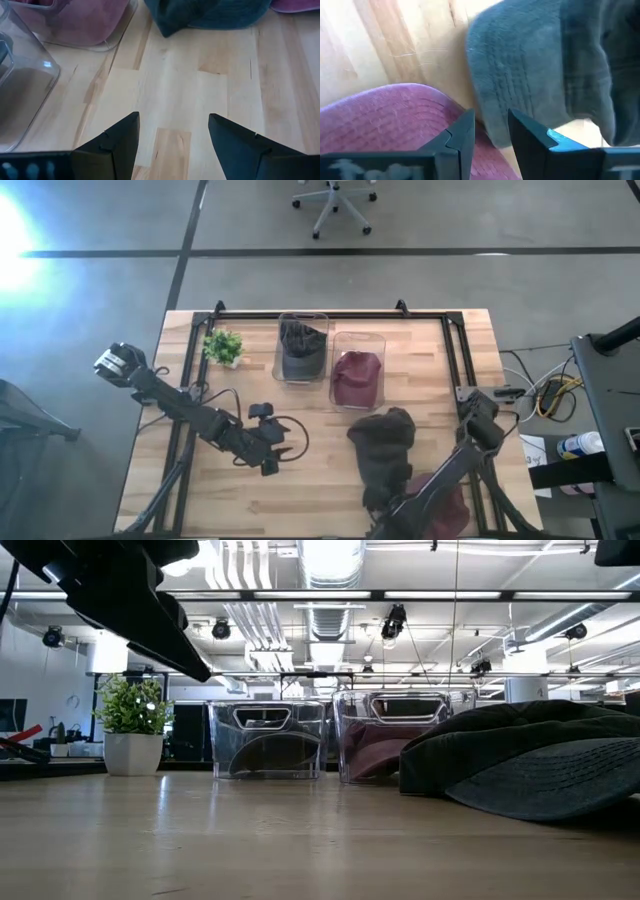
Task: Pick & Place hat
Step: Put the black cap into the left transparent bin
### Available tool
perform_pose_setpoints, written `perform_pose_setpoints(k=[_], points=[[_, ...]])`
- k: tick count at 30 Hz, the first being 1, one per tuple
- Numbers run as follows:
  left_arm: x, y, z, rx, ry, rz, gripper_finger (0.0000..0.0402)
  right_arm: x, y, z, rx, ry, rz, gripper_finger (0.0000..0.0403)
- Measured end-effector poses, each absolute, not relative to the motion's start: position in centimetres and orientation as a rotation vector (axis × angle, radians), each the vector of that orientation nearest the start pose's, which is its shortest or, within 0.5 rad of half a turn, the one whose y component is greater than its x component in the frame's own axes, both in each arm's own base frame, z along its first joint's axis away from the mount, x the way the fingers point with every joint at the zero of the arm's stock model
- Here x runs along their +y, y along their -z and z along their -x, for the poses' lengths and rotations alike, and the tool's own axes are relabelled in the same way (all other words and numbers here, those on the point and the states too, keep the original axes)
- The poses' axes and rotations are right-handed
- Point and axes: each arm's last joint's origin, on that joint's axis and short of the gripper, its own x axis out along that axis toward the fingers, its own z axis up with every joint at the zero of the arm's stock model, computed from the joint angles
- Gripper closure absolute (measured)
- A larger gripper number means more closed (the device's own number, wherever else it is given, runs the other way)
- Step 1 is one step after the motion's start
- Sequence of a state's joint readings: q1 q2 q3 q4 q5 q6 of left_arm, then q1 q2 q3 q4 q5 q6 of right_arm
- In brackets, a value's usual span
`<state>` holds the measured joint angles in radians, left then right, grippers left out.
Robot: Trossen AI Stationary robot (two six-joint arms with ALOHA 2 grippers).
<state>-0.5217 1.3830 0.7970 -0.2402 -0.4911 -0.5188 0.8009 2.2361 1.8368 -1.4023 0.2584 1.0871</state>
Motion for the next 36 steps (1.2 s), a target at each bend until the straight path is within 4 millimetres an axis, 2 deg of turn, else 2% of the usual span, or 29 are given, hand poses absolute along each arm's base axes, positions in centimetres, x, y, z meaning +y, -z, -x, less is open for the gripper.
perform_pose_setpoints(k=[9,12,16,27,36], points=[[-12.3,-20.9,-24.2,0.699,-0.158,0.099,0.0170,30.0,-15.9,-30.0,1.455,0.446,0.161,0.0274],[-12.3,-20.9,-24.2,0.698,-0.158,0.104,0.0170,29.4,-15.5,-29.6,1.474,0.521,0.208,0.0269],[-12.3,-20.9,-24.3,0.693,-0.161,0.118,0.0170,28.5,-16.0,-29.3,1.459,0.590,0.322,0.0268],[-12.4,-21.1,-24.4,0.671,-0.164,0.154,0.0170,27.1,-16.7,-30.7,1.351,0.590,0.439,0.0266],[-12.4,-21.1,-24.4,0.662,-0.178,0.201,0.0170,25.1,-15.0,-31.0,1.380,0.645,0.513,0.0289]])
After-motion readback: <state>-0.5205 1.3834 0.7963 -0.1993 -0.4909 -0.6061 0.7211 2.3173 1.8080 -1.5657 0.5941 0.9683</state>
